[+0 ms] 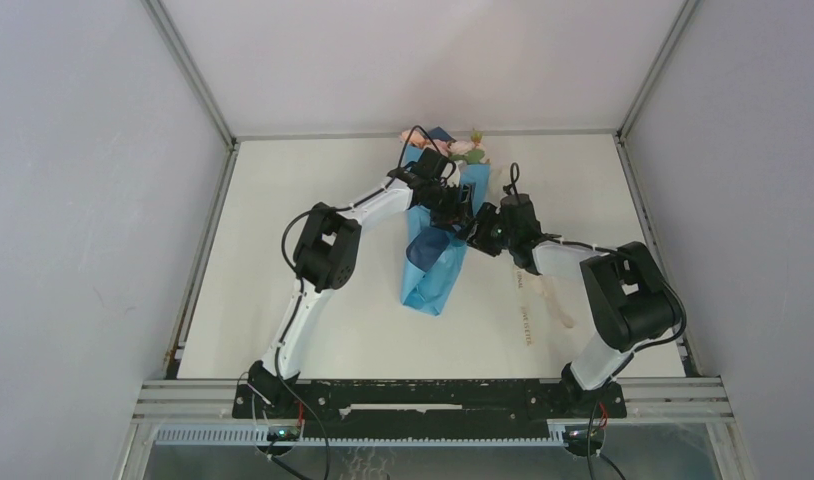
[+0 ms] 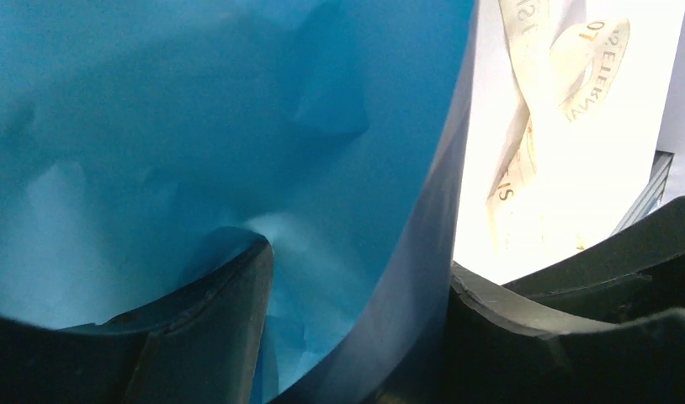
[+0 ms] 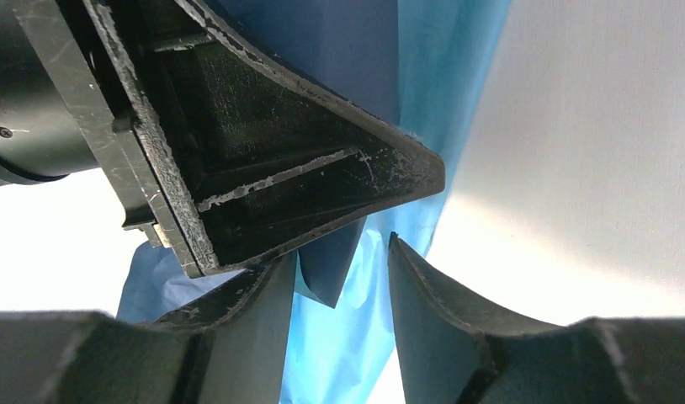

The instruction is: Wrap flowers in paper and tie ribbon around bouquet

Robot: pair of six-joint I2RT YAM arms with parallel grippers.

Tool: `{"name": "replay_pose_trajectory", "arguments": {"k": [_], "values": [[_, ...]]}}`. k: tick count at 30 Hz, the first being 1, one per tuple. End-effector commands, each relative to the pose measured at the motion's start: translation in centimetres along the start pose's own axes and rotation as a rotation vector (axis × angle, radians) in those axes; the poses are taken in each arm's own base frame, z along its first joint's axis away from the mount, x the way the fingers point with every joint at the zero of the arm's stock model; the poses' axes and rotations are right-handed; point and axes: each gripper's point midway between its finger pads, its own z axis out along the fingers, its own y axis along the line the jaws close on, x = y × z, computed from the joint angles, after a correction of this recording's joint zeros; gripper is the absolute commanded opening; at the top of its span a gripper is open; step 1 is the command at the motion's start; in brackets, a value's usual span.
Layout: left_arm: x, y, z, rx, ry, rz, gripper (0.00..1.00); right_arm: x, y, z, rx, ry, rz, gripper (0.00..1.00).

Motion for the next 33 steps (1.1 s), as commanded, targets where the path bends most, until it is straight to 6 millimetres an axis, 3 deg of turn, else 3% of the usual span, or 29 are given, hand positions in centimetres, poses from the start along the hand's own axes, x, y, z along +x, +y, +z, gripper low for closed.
{"name": "replay_pose_trajectory", "arguments": {"k": [1, 7, 13, 15, 22, 26, 28, 32, 33], "values": [[-1.9, -0.5, -1.6, -0.031, -0.065, 0.060, 0.68, -2.9, 1.7, -0.2, -0.045, -0.093, 0.005, 0.51], [-2.1, -0.5, -1.7, -0.034, -0.072, 0.066, 0.68, -2.2, 0.8, 1.2, -0.044, -0.066, 0.028, 0.41], [-2.4, -0.9, -2.4, -0.033, -0.077, 0.083, 0.70, -2.0, -0.4, 1.6, -0.023, -0.048, 0.040, 0.10], [-2.5, -1.6, -3.2, -0.024, -0.081, 0.106, 0.72, -2.1, -0.9, 1.6, -0.012, -0.046, 0.040, 0.05], [-3.9, -5.6, -9.9, -0.008, -0.140, 0.323, 0.76, -2.0, -2.4, 2.1, -0.020, -0.011, 0.071, 0.00], [-3.2, -5.7, -13.8, -0.074, -0.144, 0.484, 0.76, -2.2, -2.7, 2.2, -0.028, -0.006, 0.083, 0.00], [-2.2, -3.9, -14.9, -0.160, -0.122, 0.562, 0.71, -2.3, -2.7, 2.3, -0.034, -0.005, 0.091, 0.00], [0.8, 0.9, -14.5, -0.309, -0.057, 0.626, 0.36, -2.7, -2.8, 2.4, -0.040, -0.005, 0.107, 0.00], [1.6, 1.5, -14.1, -0.320, -0.033, 0.642, 0.33, -2.8, -2.8, 2.4, -0.040, -0.005, 0.108, 0.00]]}}
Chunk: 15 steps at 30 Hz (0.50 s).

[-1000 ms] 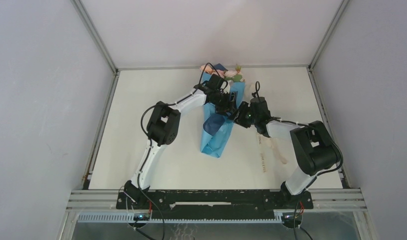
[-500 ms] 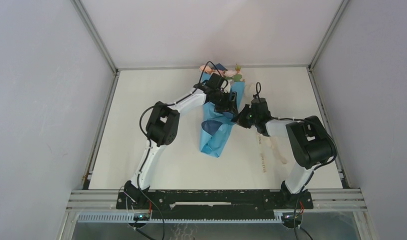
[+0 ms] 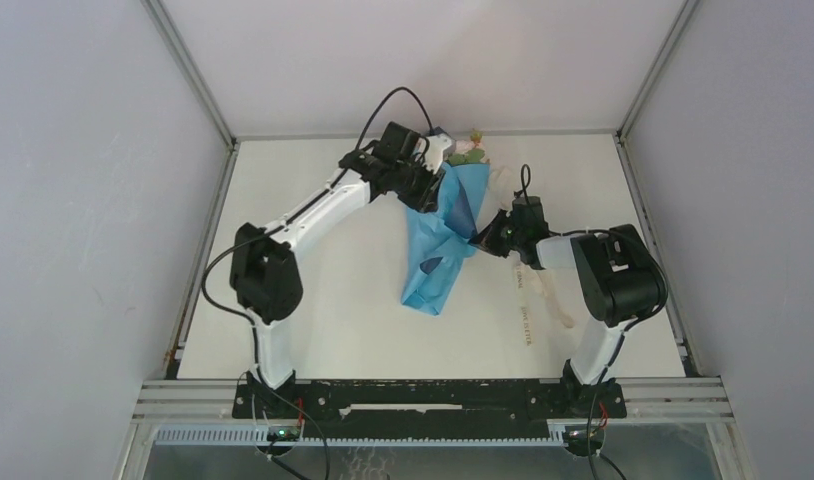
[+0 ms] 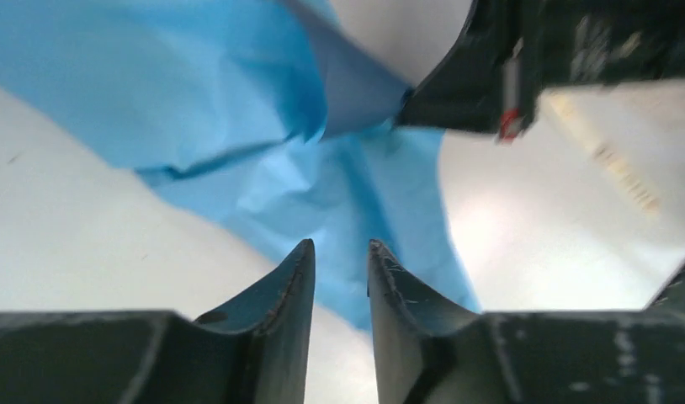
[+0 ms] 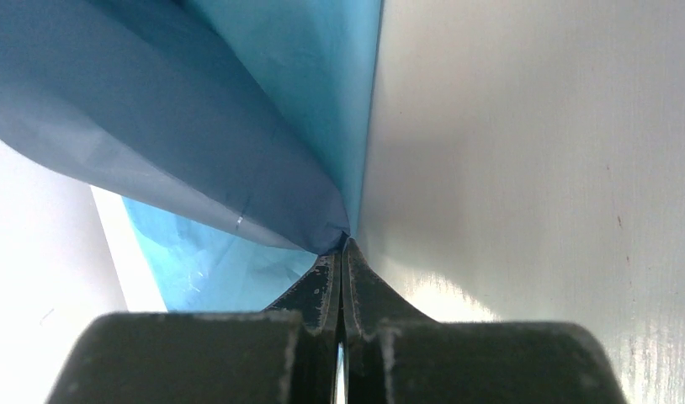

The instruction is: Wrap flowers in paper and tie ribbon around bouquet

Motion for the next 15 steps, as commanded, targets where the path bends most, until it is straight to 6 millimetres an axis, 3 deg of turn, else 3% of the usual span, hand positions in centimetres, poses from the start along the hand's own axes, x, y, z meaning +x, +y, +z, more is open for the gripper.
{"name": "replay_pose_trajectory", "arguments": {"k": [1, 8, 15], "values": [[6.5, 2.6, 1.2, -0.107, 0.162, 0.160, 0.32, -2.2, 1.6, 0.4, -0.053, -0.042, -0.004, 0.00], [11.2, -3.9, 3.0, 0.005, 0.264, 0.419, 0.34, -2.5, 1.6, 0.7, -0.055, -0.046, 0.018, 0.00], [14.2, -6.4, 4.2, 0.021, 0.337, 0.563, 0.42, -2.7, 1.9, 0.9, -0.066, -0.055, 0.045, 0.00]]}}
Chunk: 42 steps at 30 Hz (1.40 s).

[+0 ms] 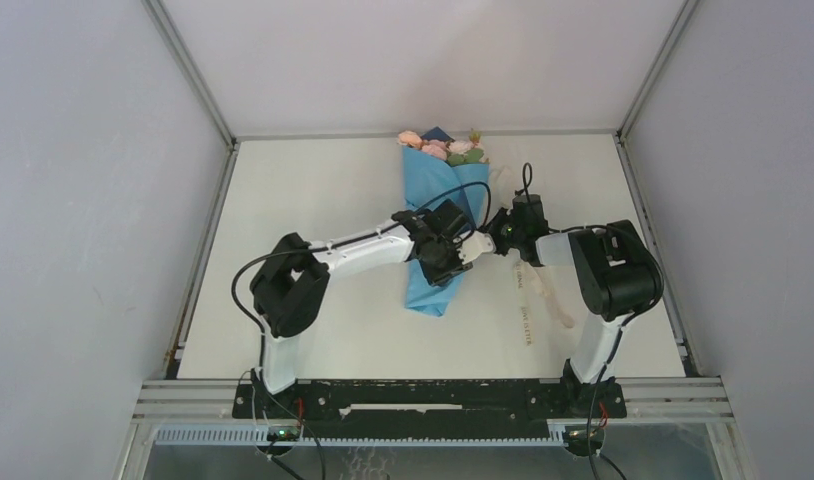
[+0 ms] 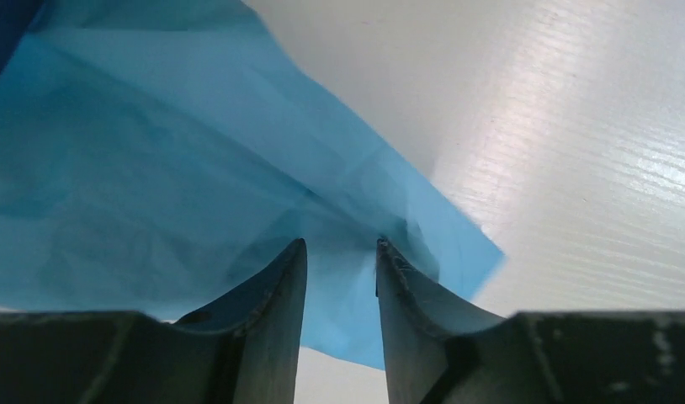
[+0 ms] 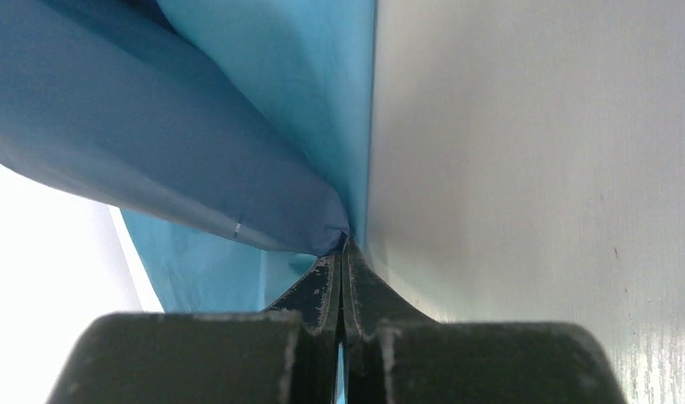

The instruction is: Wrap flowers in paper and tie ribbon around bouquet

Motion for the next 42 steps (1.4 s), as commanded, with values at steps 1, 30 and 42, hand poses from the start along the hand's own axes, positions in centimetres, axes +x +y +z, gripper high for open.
{"name": "replay_pose_trajectory", "arguments": {"k": [1, 30, 42], "values": [[-0.1, -0.3, -0.1, -0.045, 0.004, 0.122, 0.44, -2.2, 2.1, 0.3, -0.065, -0.063, 0.001, 0.00], [7.4, -3.9, 4.7, 0.037, 0.183, 0.291, 0.54, -12.4, 1.8, -4.1, 0.003, -0.137, -0.240, 0.42], [7.5, -4.0, 4.3, 0.040, 0.203, 0.274, 0.57, -8.2, 3.8, -1.0, -0.155, -0.001, -0.171, 0.51]]}}
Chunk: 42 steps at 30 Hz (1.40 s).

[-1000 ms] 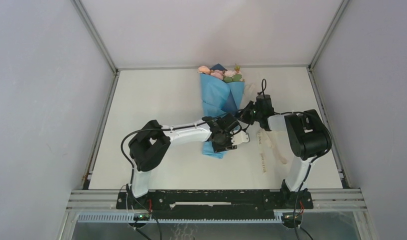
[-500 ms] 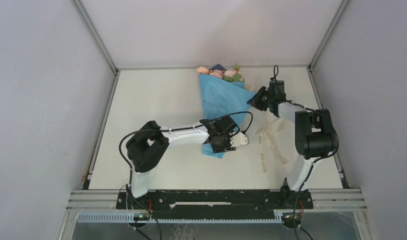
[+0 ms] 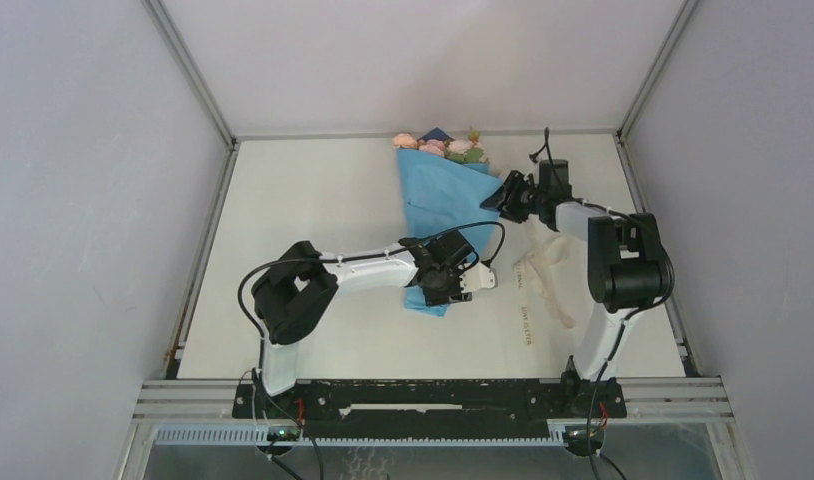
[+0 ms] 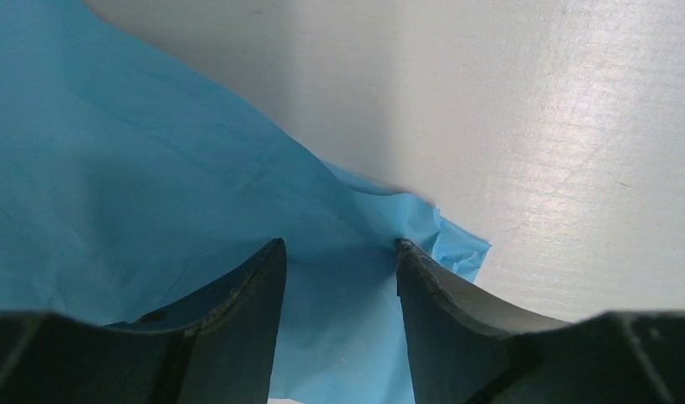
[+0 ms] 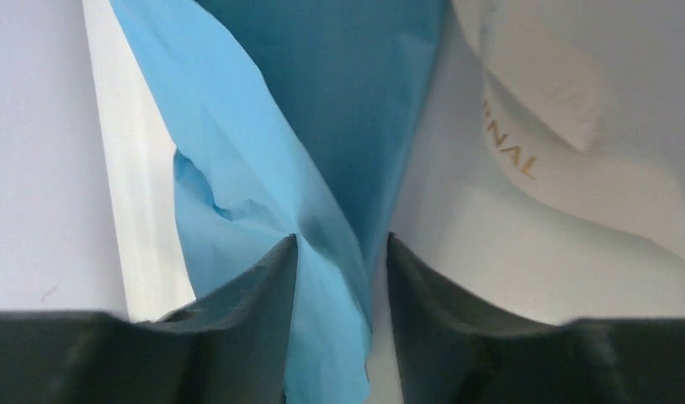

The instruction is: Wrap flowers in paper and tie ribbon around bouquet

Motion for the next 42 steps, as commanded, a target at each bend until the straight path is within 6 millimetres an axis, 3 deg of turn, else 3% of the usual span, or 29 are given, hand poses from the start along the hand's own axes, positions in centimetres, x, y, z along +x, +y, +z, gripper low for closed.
{"name": "replay_pose_trajectory", "arguments": {"k": [1, 4, 6, 11, 15, 18, 20, 24, 27, 29, 34, 38, 42], "values": [[4.7, -2.7, 1.0, 0.097, 0.162, -0.014, 0.57, 0.2, 1.4, 1.6, -0.078, 0.005, 0.018, 0.42], [4.9, -2.9, 0.7, 0.105, 0.171, -0.018, 0.57, -1.0, 0.0, 1.8, -0.025, -0.044, 0.044, 0.14], [5.2, -3.4, 0.6, 0.121, 0.176, -0.016, 0.57, -2.2, -1.4, 2.0, 0.021, -0.079, 0.064, 0.04], [5.7, -4.9, 0.8, 0.178, 0.182, -0.016, 0.57, -4.5, -3.5, 2.4, 0.109, -0.136, 0.066, 0.00], [5.4, -5.6, 0.7, 0.217, 0.174, -0.024, 0.57, -5.6, -3.6, 3.0, 0.132, -0.144, 0.041, 0.00], [5.5, -5.7, 0.6, 0.222, 0.177, -0.026, 0.57, -6.3, -3.7, 2.9, 0.150, -0.144, 0.024, 0.09], [5.5, -5.7, 0.4, 0.223, 0.178, -0.027, 0.57, -7.1, -3.9, 2.2, 0.180, -0.159, 0.003, 0.24], [5.5, -5.5, 0.3, 0.210, 0.181, -0.023, 0.59, -8.8, -4.3, -1.0, 0.278, -0.207, -0.026, 0.43], [5.3, -5.2, 0.3, 0.202, 0.178, -0.021, 0.61, -9.7, -3.8, -4.7, 0.327, -0.259, -0.042, 0.45], [5.0, -5.3, 0.3, 0.207, 0.170, -0.028, 0.61, -8.6, -1.1, -5.7, 0.283, -0.267, -0.123, 0.44], [4.9, -5.5, 0.0, 0.223, 0.171, -0.039, 0.62, -2.7, 4.4, -6.0, 0.152, -0.199, -0.256, 0.36], [4.7, -5.9, -0.4, 0.243, 0.167, -0.042, 0.62, 4.0, 7.7, -3.7, -0.093, -0.028, -0.224, 0.24], [3.9, -6.2, -1.2, 0.272, 0.154, -0.056, 0.62, 9.7, 7.5, 0.2, -0.159, 0.145, -0.184, 0.15]]}}
